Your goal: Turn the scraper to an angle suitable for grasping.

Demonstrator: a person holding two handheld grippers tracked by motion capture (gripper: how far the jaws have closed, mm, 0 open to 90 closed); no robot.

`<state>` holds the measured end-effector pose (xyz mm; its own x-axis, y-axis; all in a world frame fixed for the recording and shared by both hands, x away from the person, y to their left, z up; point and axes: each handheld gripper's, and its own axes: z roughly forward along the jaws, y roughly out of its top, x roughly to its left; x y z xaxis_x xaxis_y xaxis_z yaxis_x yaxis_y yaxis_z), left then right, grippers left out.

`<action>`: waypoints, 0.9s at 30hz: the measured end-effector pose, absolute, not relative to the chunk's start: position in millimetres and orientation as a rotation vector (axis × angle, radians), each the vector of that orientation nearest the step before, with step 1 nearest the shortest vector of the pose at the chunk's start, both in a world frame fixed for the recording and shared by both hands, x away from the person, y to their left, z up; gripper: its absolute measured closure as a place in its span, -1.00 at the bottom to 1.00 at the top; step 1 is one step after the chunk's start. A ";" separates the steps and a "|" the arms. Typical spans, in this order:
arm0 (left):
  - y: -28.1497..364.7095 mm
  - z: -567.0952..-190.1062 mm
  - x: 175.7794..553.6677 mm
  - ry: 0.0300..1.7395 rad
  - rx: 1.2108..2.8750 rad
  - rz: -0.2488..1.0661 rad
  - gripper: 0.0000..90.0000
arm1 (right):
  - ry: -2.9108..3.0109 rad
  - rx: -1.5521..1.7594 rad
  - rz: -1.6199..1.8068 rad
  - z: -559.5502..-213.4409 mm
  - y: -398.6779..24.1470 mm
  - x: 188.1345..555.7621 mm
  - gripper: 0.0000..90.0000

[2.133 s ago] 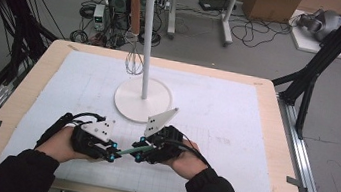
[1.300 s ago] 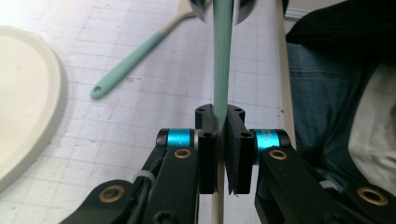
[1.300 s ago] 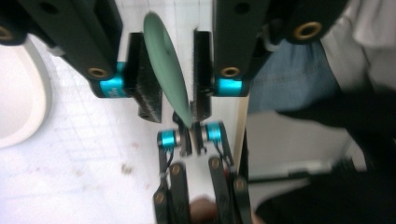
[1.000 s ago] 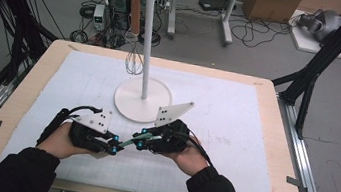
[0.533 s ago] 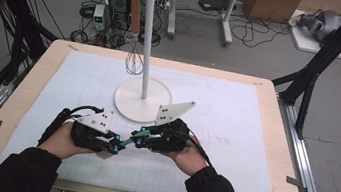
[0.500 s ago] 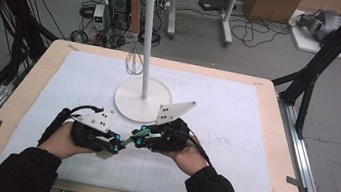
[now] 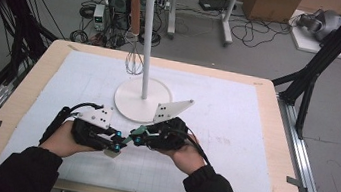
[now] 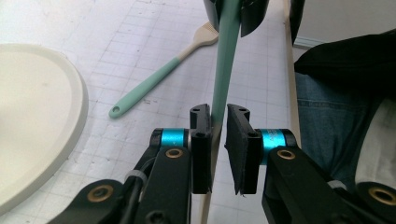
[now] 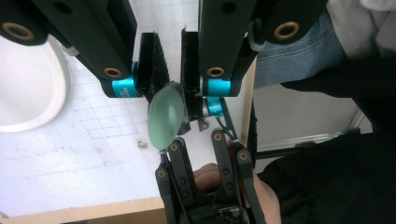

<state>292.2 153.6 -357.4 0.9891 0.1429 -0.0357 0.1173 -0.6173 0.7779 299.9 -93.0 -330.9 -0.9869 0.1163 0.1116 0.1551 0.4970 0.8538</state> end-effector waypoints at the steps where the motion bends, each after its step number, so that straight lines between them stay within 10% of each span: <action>1: 153.4 -357.4 292.3 0.178 2.242 0.040 0.80 | -2.673 -0.238 -1.550 -330.8 -93.0 300.0 0.83; 27: 147.8 -354.0 293.8 0.197 2.186 0.027 0.77 | -2.628 -0.269 -1.642 -327.0 -92.9 299.5 0.82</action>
